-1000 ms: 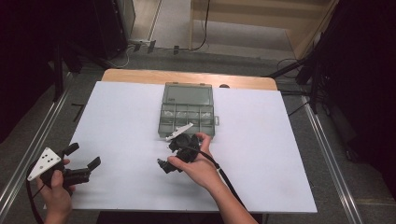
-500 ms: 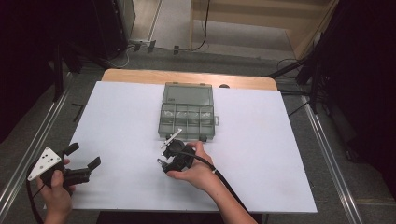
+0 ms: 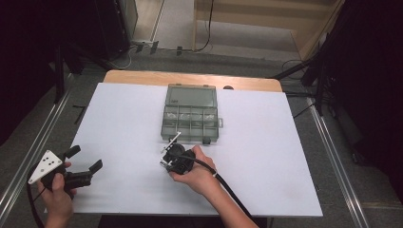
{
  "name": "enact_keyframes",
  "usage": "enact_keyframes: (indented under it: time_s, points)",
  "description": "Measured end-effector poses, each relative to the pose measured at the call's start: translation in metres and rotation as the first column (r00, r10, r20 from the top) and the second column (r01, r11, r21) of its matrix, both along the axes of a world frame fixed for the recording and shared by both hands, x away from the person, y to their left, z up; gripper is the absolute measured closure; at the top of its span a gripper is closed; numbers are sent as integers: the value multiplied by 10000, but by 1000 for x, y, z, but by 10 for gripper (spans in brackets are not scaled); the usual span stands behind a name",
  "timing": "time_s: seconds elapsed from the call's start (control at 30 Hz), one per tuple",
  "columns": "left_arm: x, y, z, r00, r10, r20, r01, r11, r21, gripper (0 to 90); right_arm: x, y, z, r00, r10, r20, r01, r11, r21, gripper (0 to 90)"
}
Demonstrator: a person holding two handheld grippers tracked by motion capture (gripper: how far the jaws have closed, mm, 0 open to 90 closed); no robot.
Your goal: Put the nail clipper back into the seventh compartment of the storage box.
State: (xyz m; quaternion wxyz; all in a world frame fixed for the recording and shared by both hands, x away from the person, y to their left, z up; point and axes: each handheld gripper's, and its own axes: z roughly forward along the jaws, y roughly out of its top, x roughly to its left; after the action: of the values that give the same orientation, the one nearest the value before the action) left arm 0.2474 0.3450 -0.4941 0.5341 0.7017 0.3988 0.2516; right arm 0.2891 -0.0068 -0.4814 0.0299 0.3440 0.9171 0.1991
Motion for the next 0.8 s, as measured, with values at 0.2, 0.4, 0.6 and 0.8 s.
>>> enact_keyframes:
  time_s: [0.2, 0.4, 0.6, 0.8]
  points:
    - [0, -1, 0, 10000, -21, -4, 21, 9999, 114, 0, -5, 6, -1, 9990, 208, 397, -193, 9991, -379, 798]
    - [0, -2, 0, 10000, -17, -7, 17, 9999, 122, 0, -4, 5, -1, 9995, 163, 275, -156, 9996, -226, 813]
    - [0, -1, 0, 10000, -25, 3, 25, 9999, 122, 0, -4, -1, -2, 9990, 230, 372, -237, 9996, 173, 816]
    - [0, -1, 0, 10000, -3, -9, 3, 9999, 116, 0, -3, -5, 3, 9984, 284, 481, -310, 9981, 536, 817]
